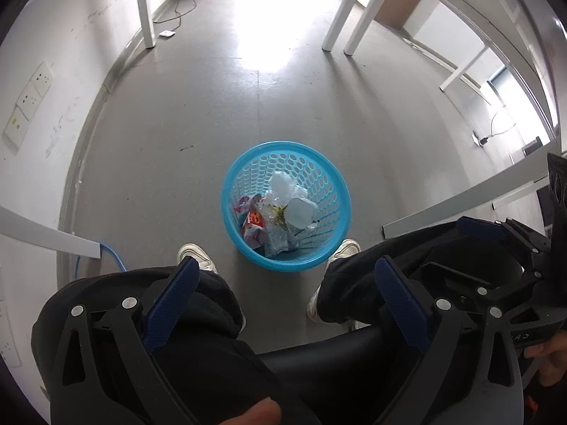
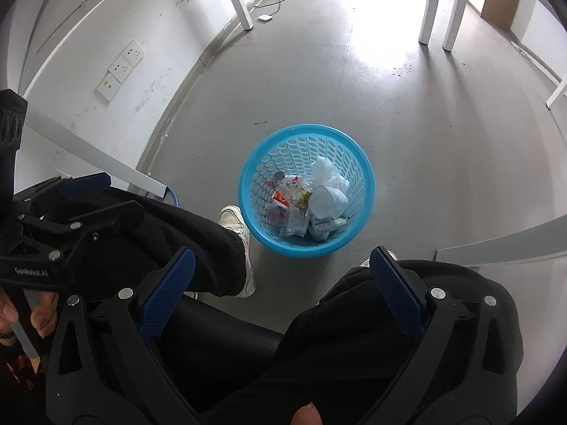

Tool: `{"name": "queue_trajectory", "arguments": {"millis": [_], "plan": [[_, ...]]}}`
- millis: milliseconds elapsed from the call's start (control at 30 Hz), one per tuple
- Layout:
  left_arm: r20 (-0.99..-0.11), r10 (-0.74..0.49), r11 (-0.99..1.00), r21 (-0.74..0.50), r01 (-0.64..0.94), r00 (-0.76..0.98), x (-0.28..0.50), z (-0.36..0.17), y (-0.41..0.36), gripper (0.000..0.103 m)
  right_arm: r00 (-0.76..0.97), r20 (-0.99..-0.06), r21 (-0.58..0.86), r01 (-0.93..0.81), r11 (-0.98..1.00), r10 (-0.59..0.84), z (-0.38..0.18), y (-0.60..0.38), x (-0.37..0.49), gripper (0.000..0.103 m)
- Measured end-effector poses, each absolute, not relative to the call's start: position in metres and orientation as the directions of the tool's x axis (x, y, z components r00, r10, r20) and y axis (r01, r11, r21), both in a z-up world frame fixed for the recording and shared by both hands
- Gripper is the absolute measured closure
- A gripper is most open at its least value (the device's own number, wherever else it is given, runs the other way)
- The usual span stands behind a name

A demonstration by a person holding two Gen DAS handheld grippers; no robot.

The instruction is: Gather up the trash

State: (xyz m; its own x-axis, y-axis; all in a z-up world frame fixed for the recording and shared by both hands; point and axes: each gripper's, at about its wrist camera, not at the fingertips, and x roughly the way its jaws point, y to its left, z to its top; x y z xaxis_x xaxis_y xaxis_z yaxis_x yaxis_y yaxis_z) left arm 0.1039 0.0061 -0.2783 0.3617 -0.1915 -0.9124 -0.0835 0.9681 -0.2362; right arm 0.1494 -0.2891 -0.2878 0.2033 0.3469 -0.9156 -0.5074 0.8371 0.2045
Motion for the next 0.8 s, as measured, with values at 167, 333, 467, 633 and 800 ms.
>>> {"name": "queue_trajectory", "arguments": {"millis": [167,333,467,633,800], "plan": [[-0.915,-0.171,0.973,-0.214,-0.082,0.365,0.1039,-0.2787,0.0056,0.006,0.198,-0.917,0.208,-0.501,0.84,0.346,-0.2886,-0.2886,0.151,0.009],[-0.914,-0.18,0.97,-0.227,-0.09,0.363,0.1058,-0.2779,0.0104,0.006,0.198,-0.918,0.208,-0.501,0.84,0.345,-0.2885,-0.2883,0.1523,0.009],[-0.916,-0.182,0.97,-0.227,-0.087,0.357,0.1073,-0.2786,0.0099,0.006,0.188,-0.917,0.224,-0.491,0.842,0.353,-0.2885,-0.2904,0.1554,0.009],[-0.92,-0.183,0.971,-0.225,-0.082,0.347,0.1077,-0.2797,0.0085,0.006,0.184,-0.916,0.23,-0.489,0.842,0.357,-0.2901,-0.2921,0.1567,0.009],[-0.924,-0.179,0.973,-0.217,-0.079,0.337,0.1078,-0.2819,0.007,0.006,0.182,-0.916,0.232,-0.49,0.84,0.358,-0.2902,-0.2925,0.1579,0.009]]}}
